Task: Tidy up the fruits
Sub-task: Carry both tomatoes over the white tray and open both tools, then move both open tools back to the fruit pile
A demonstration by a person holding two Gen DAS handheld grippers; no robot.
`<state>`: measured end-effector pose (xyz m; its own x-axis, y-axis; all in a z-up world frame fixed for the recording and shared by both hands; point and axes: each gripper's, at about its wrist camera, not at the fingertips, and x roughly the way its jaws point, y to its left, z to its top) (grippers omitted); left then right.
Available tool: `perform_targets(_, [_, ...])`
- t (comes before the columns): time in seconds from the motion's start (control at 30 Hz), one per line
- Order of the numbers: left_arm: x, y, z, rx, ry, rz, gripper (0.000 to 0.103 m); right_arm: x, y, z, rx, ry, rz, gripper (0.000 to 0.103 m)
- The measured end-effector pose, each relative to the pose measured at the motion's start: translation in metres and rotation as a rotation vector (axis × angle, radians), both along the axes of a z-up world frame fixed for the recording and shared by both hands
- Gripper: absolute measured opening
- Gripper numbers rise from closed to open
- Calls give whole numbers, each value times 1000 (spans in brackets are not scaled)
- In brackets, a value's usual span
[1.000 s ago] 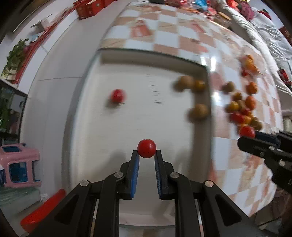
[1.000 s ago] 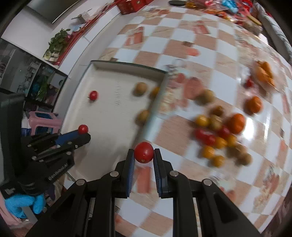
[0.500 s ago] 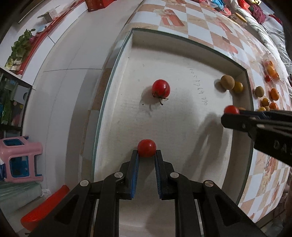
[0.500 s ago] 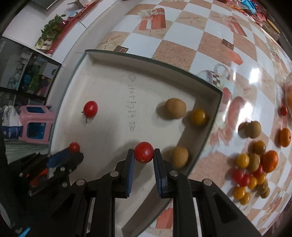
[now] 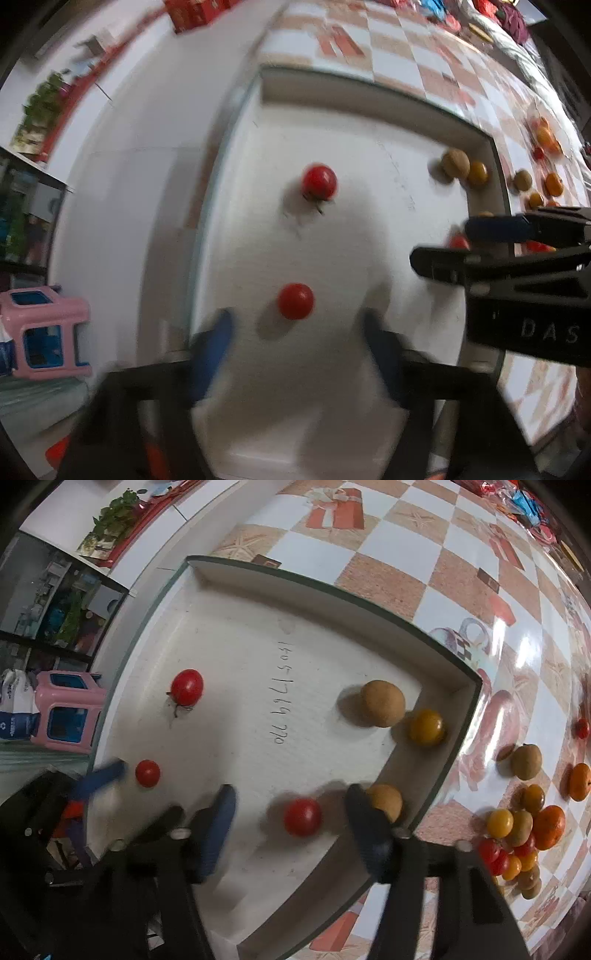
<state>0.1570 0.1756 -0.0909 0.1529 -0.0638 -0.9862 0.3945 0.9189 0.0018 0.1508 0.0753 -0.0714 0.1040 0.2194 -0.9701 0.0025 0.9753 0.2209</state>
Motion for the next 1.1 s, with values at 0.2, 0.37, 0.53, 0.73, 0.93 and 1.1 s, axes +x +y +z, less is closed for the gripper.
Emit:
perform_targets(0.2, [-6,8,9,2,11,27,80,-5,-4,16,57,-33,-20,85])
perform_targets(0.37, [-16,3,16,29,8,17,80,-15,-20,44,77,-98,-52,88])
perform_targets(0.53, [-30,-25,29,36,-11,-61,80,-42,-67,61,58,-120,-162,88])
perform_targets(0.73, [-51,-82,41,-5,-21,-174,80,-101,-137,51,10,-77,-294,88])
perform_targets(0.93, [-71,-137,49,-37,-15,-296,80,-163,-193,23,-27,-4,-436,88])
perform_targets(1.1, [-87,-177,35,-36,25,-365,80,-198,-228,1,-69,33,-473,88])
